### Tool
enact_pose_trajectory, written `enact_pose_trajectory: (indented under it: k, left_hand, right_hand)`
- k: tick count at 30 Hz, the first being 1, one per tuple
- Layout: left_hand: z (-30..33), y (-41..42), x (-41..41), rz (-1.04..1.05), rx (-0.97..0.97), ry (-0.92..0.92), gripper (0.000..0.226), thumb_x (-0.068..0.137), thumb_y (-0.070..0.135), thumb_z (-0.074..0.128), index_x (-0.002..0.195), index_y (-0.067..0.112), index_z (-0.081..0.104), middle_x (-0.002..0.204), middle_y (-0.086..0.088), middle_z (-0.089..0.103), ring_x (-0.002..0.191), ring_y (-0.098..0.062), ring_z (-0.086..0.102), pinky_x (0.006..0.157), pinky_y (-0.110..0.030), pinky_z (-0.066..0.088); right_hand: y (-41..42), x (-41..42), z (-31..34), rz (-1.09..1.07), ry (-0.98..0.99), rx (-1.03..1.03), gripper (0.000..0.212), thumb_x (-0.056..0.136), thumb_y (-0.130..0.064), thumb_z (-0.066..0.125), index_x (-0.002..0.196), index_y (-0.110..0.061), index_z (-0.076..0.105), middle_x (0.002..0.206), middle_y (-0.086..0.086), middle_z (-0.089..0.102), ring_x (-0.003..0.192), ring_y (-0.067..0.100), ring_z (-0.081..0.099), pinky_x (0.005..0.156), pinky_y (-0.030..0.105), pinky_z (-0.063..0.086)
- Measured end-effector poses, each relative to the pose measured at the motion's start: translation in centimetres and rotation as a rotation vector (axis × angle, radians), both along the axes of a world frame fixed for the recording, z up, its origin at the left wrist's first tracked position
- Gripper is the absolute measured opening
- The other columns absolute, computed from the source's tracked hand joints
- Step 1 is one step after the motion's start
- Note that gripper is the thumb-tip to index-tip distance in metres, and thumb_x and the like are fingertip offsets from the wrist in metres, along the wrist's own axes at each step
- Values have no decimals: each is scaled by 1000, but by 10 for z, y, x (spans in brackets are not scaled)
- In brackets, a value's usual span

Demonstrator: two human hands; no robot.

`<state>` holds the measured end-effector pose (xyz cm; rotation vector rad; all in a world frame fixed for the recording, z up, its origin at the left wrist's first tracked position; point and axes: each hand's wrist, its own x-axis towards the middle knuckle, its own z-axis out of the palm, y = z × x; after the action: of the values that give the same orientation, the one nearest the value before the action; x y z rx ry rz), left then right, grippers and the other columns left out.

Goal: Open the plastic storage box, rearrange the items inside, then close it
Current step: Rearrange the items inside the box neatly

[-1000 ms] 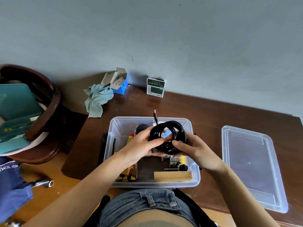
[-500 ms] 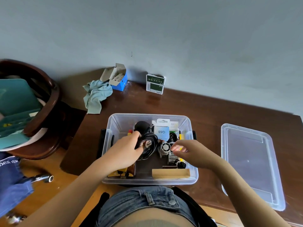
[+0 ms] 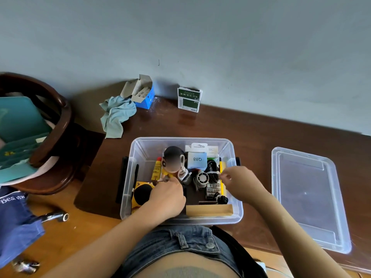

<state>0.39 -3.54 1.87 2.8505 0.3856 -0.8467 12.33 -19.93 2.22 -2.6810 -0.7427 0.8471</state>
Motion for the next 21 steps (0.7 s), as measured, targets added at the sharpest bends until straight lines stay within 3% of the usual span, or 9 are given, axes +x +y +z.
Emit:
enact_pose_trajectory:
  k: [5, 9, 17, 19, 21]
  left_hand:
    - [-15, 1, 9, 35, -107, 72, 37, 96, 21, 41, 120, -7, 43, 108, -20, 62, 96, -34, 61, 80, -34, 49]
    - [-18, -5, 15, 15, -83, 85, 31, 95, 14, 43, 119, -4, 46, 112, -19, 60, 100, -34, 60, 68, -33, 42]
    - [-18, -4, 8, -123, -80, 81, 33, 91, 4, 44, 124, 3, 42, 118, -17, 56, 107, -35, 54, 71, -37, 38]
    - [-17, -4, 8, -143, -123, 70, 34, 90, 0, 42, 123, 6, 42, 116, -16, 54, 105, -35, 53, 73, -39, 40]
    - [-18, -3, 9, -159, -186, 62, 37, 88, -2, 42, 124, 8, 45, 113, -15, 53, 101, -34, 54, 73, -40, 42]
  right_hand:
    - [-2, 9, 3, -119, -72, 41, 29, 92, -17, 46, 85, 1, 68, 79, 16, 70, 74, 31, 67, 69, 39, 56]
    - [2, 10, 2, -113, -36, 36, 30, 92, -16, 44, 92, 4, 67, 88, 19, 69, 83, 34, 66, 74, 43, 55]
    - [23, 9, -4, -33, 38, -30, 29, 88, -5, 43, 92, -3, 72, 86, 14, 71, 76, 28, 68, 73, 36, 56]
    - [35, 13, -14, -8, 49, -99, 26, 87, 0, 43, 90, 1, 68, 86, 13, 69, 73, 27, 65, 68, 31, 55]
    - [46, 16, -24, -1, 18, -168, 20, 88, -2, 45, 72, -2, 55, 71, 8, 57, 70, 27, 54, 53, 25, 43]
